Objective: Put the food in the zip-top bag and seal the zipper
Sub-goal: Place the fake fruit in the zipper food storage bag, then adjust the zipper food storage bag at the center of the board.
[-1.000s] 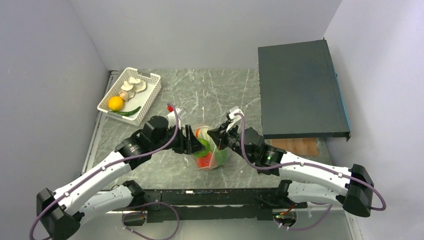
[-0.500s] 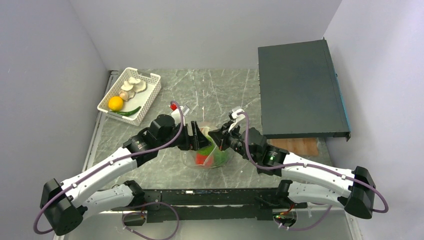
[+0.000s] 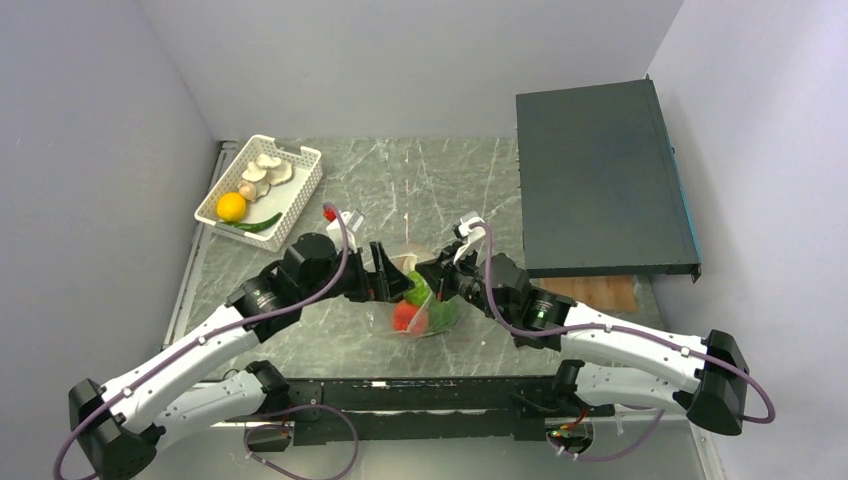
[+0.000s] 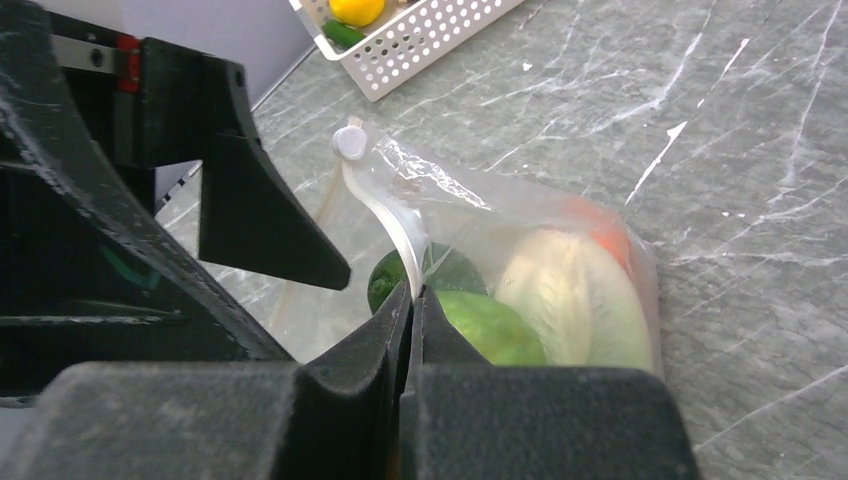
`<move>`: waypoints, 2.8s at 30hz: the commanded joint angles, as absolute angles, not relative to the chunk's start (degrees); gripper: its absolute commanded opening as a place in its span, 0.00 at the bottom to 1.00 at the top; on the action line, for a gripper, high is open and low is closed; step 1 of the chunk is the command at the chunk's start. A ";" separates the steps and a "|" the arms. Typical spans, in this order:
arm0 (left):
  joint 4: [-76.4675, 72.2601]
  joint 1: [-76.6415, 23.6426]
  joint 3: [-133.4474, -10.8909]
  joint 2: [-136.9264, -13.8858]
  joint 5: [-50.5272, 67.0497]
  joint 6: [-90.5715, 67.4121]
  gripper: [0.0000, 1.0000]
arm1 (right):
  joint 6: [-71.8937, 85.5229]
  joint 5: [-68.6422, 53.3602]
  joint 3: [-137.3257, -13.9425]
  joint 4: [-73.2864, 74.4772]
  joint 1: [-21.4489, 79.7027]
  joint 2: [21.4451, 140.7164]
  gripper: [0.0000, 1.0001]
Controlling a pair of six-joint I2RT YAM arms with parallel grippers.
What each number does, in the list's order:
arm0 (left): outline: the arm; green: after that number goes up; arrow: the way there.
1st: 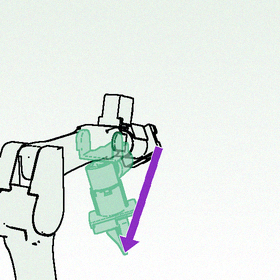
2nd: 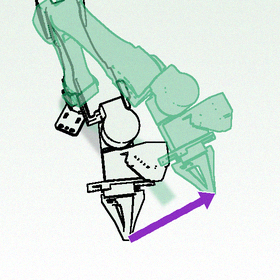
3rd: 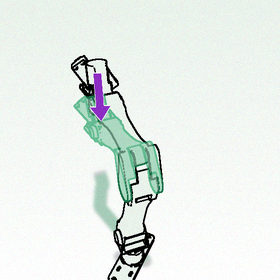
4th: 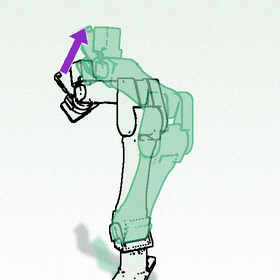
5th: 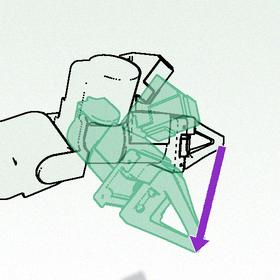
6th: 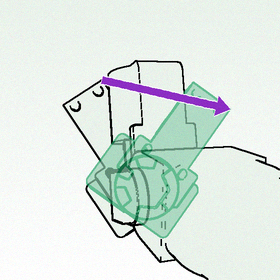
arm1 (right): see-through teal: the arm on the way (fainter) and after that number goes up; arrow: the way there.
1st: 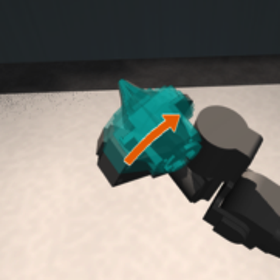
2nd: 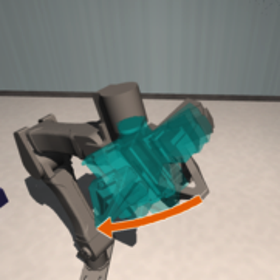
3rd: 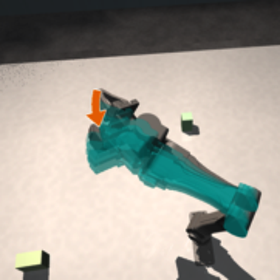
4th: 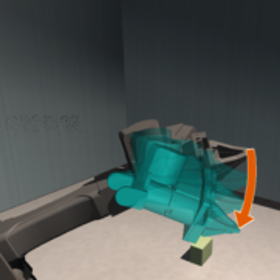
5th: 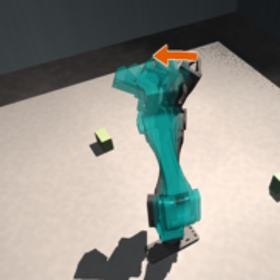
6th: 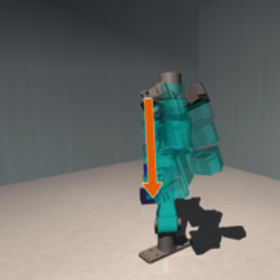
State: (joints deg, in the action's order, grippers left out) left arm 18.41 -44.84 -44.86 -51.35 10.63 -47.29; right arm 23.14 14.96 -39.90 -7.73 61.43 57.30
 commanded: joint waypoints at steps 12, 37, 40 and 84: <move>39.30 -45.02 -43.13 -29.43 -4.01 -47.37 1.00 | 19.41 20.55 -45.94 -5.46 61.54 59.00 0.00; 42.96 -25.72 -57.09 -42.87 -10.36 -27.30 1.00 | 17.77 14.61 -45.51 -6.27 61.51 61.29 0.00; 42.24 -16.72 -58.66 -46.18 -3.79 -24.01 1.00 | 17.61 13.77 -45.23 -6.39 61.43 61.46 0.00; 21.64 6.85 -37.39 -44.36 42.16 -32.97 0.92 | 17.78 34.71 -49.97 -1.52 69.19 65.71 0.00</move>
